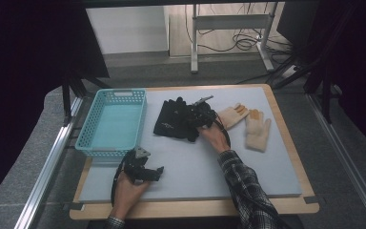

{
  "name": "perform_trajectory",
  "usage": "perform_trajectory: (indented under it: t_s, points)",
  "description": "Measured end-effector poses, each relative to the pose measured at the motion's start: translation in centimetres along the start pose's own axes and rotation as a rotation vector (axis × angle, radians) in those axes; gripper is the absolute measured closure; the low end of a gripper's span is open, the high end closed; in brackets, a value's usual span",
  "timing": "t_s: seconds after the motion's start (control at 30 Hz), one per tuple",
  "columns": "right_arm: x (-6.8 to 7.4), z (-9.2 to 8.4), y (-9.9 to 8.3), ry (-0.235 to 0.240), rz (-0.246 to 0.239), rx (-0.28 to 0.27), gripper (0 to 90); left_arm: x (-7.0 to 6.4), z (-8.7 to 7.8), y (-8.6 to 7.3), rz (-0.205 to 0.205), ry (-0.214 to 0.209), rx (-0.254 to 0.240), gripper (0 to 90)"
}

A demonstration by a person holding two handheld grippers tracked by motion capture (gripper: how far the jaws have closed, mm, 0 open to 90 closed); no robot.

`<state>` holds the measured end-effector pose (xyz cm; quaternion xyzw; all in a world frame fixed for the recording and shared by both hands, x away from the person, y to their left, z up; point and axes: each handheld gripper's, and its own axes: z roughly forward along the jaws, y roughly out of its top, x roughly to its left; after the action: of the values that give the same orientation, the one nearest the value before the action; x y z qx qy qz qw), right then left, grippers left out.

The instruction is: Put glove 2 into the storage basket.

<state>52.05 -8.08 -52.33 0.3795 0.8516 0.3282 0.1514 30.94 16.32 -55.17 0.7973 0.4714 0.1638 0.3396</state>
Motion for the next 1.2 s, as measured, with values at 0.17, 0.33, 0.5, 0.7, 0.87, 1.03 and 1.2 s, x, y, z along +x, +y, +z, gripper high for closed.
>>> perform_trajectory:
  t_s: [0.17,0.33,0.5,0.7,0.87,1.03,1.2]
  points:
    - [-0.5,-0.2,0.0,0.086,0.043,0.01,80.0,0.0,0.0,0.0,0.0,0.0,0.0,1.5]
    - [-0.2,-0.4,0.2,0.077,0.021,0.013,82.3,0.0,0.0,0.0,0.0,0.0,0.001,1.5]
    - [-0.1,-1.8,0.4,0.081,0.006,-0.005,82.5,0.0,0.0,0.0,0.0,0.0,0.002,1.5]
    - [0.2,-5.5,0.8,0.123,-0.026,-0.053,82.4,0.0,0.0,0.0,0.002,0.001,0.003,1.5]
    - [1.4,-8.3,0.8,0.168,-0.055,-0.084,82.3,0.0,0.0,0.0,0.003,0.001,0.002,1.5]
    - [3.2,-11.3,-0.4,0.205,-0.078,-0.096,82.0,0.0,0.0,0.0,0.002,0.001,0.002,1.5]
    - [5.2,-13.1,-3.0,0.232,-0.101,-0.091,81.4,0.0,0.0,0.0,-0.001,0.002,-0.002,1.5]
